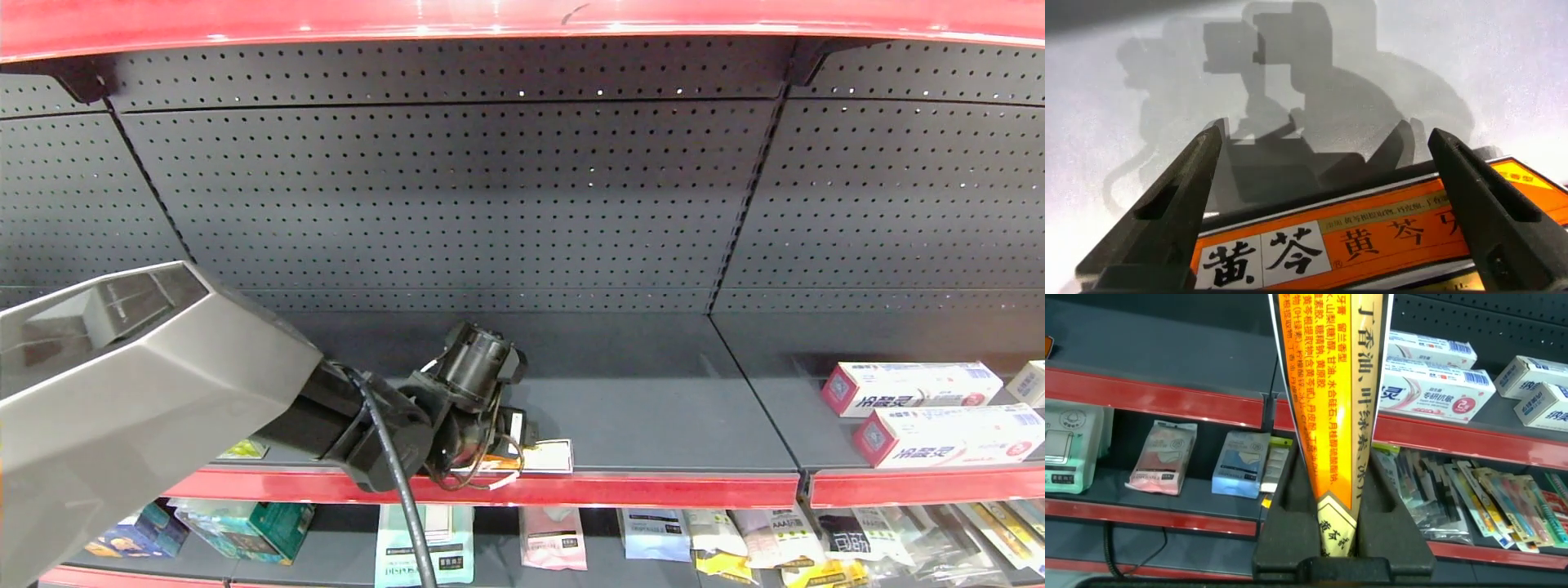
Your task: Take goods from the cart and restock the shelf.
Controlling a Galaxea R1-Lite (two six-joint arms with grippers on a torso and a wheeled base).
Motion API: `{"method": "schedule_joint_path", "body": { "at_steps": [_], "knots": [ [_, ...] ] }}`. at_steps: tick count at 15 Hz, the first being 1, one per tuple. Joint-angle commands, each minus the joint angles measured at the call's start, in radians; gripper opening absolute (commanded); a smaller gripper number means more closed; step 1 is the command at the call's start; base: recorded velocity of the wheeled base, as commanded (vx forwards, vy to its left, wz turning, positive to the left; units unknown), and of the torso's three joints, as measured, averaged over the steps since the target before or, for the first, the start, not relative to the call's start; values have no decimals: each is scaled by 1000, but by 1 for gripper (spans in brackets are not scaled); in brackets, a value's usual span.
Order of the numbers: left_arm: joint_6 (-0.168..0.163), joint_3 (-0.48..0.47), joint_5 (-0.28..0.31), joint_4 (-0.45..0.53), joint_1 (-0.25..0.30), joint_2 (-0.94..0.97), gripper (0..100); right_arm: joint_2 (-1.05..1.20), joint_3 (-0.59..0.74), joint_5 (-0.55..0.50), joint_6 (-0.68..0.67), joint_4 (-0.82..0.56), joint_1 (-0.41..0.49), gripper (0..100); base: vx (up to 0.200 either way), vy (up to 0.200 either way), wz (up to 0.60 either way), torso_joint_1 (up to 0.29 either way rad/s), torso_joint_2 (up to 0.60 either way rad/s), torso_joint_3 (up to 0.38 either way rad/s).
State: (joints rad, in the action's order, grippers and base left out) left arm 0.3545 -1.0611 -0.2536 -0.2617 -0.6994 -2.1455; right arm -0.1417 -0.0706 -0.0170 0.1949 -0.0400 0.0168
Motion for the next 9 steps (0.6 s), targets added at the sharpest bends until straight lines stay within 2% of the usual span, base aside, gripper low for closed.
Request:
{"method": "schedule_joint_path", "body": {
  "at_steps": [1, 9],
  "knots": [
    [0, 0, -1, -1, 0, 4, 100, 1, 0, 0, 1, 0, 0, 0, 0, 0, 0, 0, 0, 0],
    [0, -50, -1, 2, 3, 16, 100, 2, 6, 0, 0, 0, 0, 0, 0, 0, 0, 0, 0, 0]
  ]
}}
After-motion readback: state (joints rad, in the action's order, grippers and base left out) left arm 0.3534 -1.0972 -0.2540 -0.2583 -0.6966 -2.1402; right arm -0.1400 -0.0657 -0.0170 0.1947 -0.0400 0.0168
